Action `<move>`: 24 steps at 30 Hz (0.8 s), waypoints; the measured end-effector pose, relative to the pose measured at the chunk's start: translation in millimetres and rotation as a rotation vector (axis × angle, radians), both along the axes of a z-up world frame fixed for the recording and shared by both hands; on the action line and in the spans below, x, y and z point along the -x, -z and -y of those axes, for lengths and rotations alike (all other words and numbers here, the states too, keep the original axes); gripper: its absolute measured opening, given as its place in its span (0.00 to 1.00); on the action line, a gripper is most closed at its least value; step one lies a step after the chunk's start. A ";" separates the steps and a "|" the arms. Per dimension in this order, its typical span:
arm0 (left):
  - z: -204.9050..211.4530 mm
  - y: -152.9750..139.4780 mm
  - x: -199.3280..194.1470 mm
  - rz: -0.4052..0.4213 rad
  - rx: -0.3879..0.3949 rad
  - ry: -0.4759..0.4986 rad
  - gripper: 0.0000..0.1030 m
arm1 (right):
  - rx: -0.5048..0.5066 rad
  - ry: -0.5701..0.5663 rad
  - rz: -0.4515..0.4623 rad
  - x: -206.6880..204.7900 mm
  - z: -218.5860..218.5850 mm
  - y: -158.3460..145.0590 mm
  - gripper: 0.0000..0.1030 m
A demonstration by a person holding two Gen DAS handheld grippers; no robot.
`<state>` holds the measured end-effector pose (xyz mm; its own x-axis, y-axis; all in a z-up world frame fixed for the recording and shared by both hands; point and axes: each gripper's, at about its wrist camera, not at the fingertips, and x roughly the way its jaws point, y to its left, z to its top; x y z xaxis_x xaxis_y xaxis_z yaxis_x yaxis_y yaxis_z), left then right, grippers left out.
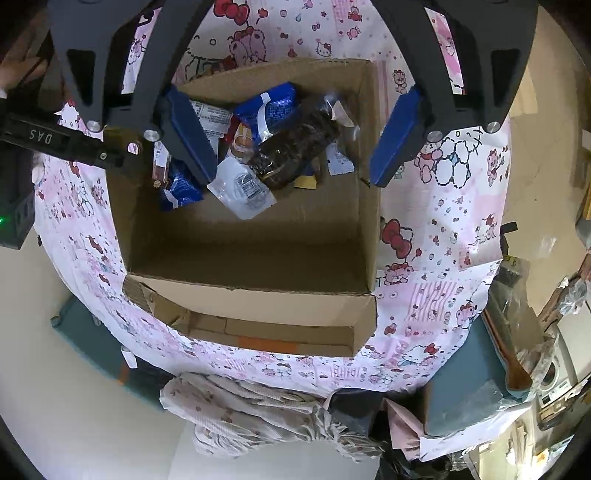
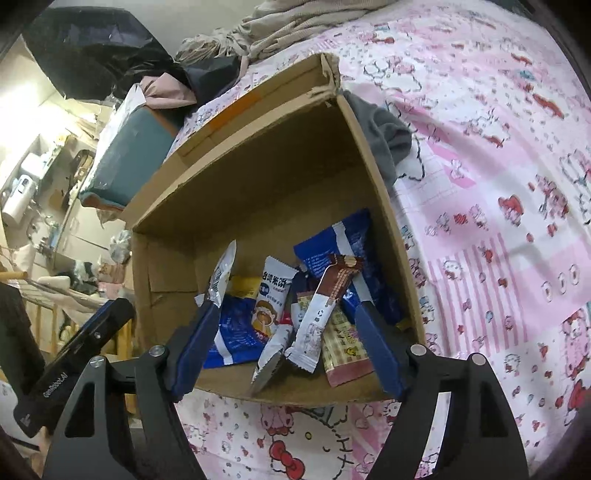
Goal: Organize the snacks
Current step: 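Move both open tools back from the box toward the remaining snacks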
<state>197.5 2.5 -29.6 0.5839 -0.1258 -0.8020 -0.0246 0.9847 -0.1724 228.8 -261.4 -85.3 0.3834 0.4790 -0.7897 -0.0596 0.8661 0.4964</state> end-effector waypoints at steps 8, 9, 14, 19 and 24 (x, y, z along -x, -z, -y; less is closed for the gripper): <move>-6.6 -8.6 10.5 0.033 0.013 -0.020 0.80 | 0.079 -0.008 0.090 21.9 -8.1 -17.5 0.94; -6.9 -9.5 12.6 0.034 0.014 -0.020 0.80 | 0.075 0.000 0.086 24.3 -6.1 -18.2 0.94; -7.8 -15.1 22.9 0.043 0.014 -0.013 0.80 | 0.054 0.033 0.056 34.6 7.5 -19.7 0.95; -6.8 -21.2 38.3 0.052 0.000 0.020 0.80 | 0.081 0.041 0.048 49.3 13.7 -19.5 0.95; -10.2 -18.8 57.3 0.043 0.007 0.009 0.80 | 0.068 0.048 0.002 65.6 18.9 -10.1 0.94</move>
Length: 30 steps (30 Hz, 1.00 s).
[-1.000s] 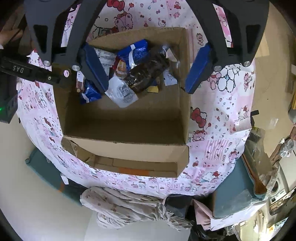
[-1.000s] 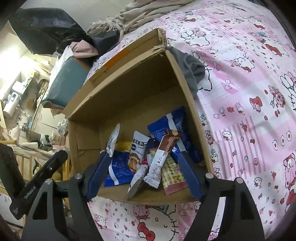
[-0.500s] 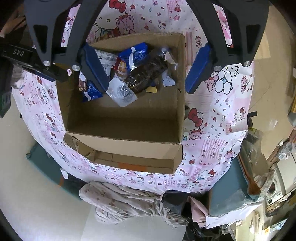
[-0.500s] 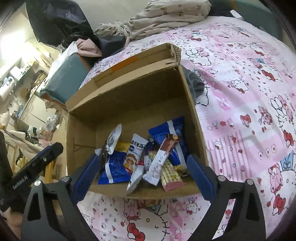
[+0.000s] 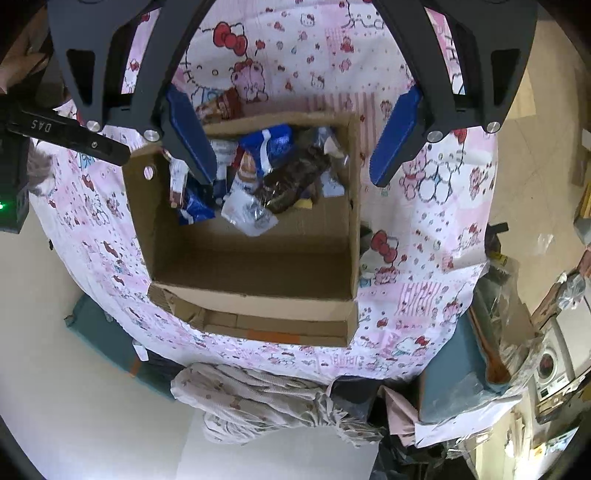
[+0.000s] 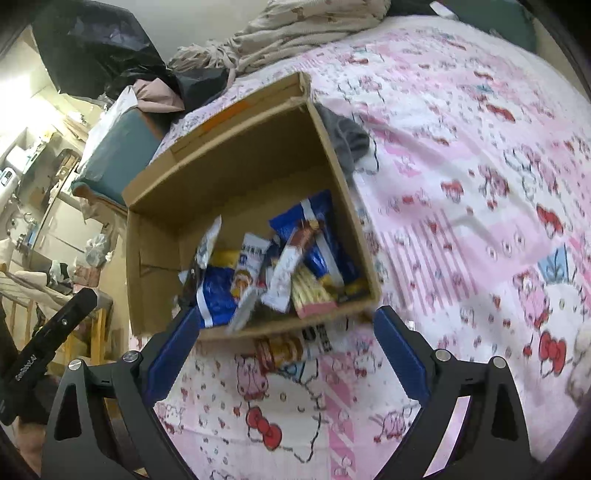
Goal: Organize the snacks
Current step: 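Move both open tools back from the box toward the remaining snacks, then grasp the red-white FOOD rice cake bar with the left gripper while the right grasps an orange packet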
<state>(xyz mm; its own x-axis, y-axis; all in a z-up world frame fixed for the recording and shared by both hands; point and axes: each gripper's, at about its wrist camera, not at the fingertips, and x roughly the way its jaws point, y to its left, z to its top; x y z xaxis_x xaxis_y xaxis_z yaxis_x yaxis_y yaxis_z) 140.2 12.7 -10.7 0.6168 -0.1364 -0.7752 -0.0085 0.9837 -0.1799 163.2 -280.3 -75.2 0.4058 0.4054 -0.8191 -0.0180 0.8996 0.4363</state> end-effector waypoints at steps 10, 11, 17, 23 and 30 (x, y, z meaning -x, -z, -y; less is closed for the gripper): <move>-8.2 19.2 24.9 -0.111 0.070 -0.025 0.85 | -0.042 0.027 -0.095 17.9 12.1 20.8 0.94; -8.6 22.0 27.1 -0.124 0.062 -0.035 0.85 | -0.040 0.032 -0.102 18.6 13.6 22.4 0.95; -28.7 41.8 36.9 -0.219 0.129 -0.126 0.85 | -0.020 0.032 -0.161 18.1 10.9 37.8 0.94; -35.1 49.0 36.9 -0.243 0.137 -0.161 0.85 | 0.115 -0.037 -0.174 5.8 -20.3 57.8 0.94; -35.7 55.2 31.2 -0.266 0.166 -0.175 0.85 | 0.242 -0.107 -0.155 -20.4 -45.3 84.6 0.94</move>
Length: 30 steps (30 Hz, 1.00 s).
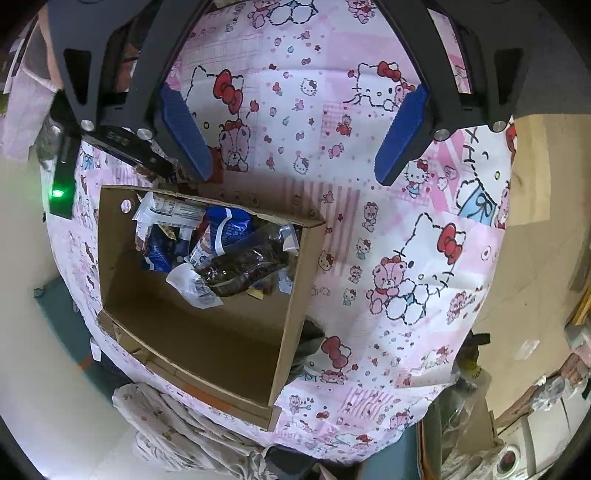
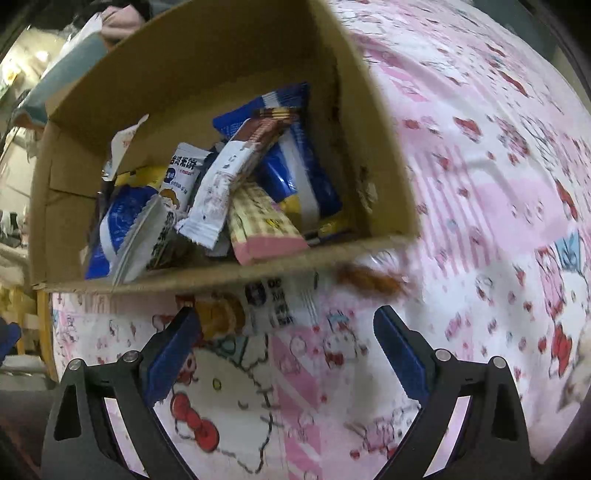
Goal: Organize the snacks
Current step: 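Grasp the red-white FOOD rice cake bar with the left gripper while the right grasps an orange packet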
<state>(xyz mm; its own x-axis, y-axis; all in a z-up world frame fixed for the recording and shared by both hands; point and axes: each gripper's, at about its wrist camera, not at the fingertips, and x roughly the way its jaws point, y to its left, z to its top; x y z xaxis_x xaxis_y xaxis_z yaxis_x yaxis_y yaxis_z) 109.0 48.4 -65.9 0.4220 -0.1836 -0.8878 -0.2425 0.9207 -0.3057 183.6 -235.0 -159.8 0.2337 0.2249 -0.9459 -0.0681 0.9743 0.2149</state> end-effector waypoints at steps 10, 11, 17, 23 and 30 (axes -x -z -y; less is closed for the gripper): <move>-9.3 2.4 -3.7 -0.017 -0.006 -0.025 0.85 | -0.236 -0.333 -0.097 33.6 -45.9 6.4 0.65; -11.0 3.0 -3.8 -0.021 -0.003 -0.031 0.85 | -0.266 -0.314 -0.105 39.4 -40.3 -1.1 0.66; -13.8 14.9 -4.3 -0.077 0.041 -0.061 0.85 | -0.263 -0.077 -0.082 43.1 15.6 -17.4 0.68; 7.7 34.6 -5.6 -0.123 0.045 -0.073 0.85 | -0.251 0.177 -0.088 40.0 58.8 -15.4 0.68; 62.1 78.4 -10.7 -0.218 0.035 -0.135 0.85 | -0.213 0.362 -0.015 37.1 107.4 -29.7 0.69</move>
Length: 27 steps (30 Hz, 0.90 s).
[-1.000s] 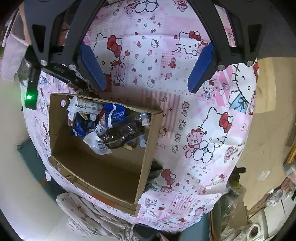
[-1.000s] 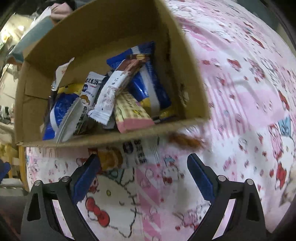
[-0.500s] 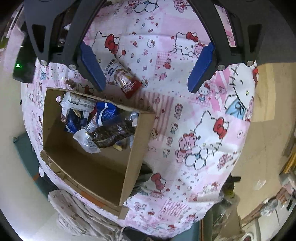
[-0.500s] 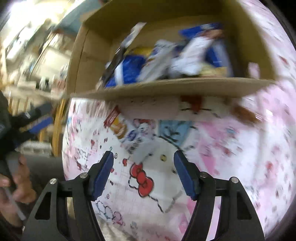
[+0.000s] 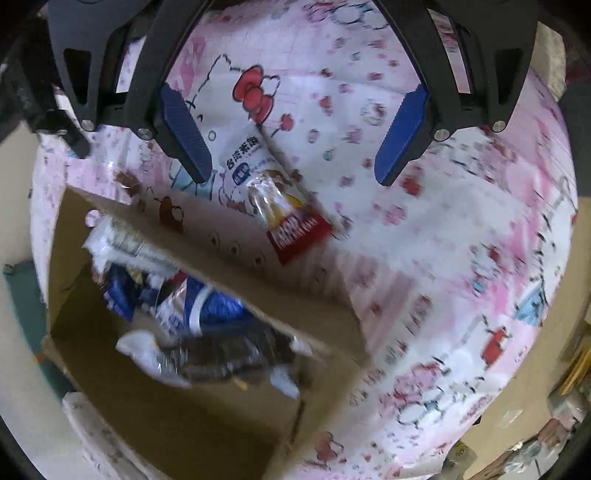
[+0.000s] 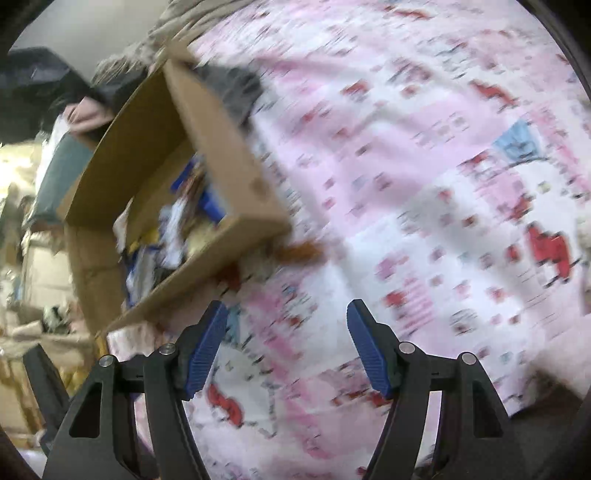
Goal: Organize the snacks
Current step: 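Grasp the red-white FOOD rice cake bar with the left gripper while the right grasps an orange packet, then lift both snacks and carry them over the box with both grippers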
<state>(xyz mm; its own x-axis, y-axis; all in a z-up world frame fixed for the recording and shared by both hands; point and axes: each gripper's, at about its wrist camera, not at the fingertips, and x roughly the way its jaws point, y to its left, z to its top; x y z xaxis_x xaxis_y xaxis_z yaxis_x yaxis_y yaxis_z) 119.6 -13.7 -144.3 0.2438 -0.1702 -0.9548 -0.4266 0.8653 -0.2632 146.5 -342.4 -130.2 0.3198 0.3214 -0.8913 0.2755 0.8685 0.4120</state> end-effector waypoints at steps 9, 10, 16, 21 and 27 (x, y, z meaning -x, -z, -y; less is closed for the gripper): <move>32.0 29.2 -18.1 -0.055 -0.166 0.084 0.85 | 0.253 -0.160 0.012 -33.9 -39.2 23.6 0.74; 33.5 28.8 -18.3 -0.049 -0.177 0.097 0.83 | 0.255 -0.181 0.017 -37.4 -45.1 27.5 0.77; 46.9 24.8 -14.7 -0.041 -0.220 0.254 0.26 | 0.369 -0.271 0.023 -56.0 -69.6 54.6 0.83; 27.9 18.1 -6.9 -0.074 -0.135 0.237 0.26 | 0.435 -0.320 0.070 -58.6 -78.3 58.1 0.60; 6.0 -12.3 10.0 -0.032 -0.095 0.251 0.26 | 0.372 -0.341 0.071 -47.8 -71.5 45.8 0.44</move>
<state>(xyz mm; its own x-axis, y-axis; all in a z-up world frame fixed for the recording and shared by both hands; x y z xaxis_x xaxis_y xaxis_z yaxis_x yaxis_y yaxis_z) 109.7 -19.7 -132.0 0.1746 -0.1312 -0.9759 -0.2026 0.9651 -0.1660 194.4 -270.9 -176.0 0.3159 0.0829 -0.9452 -0.0672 0.9956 0.0649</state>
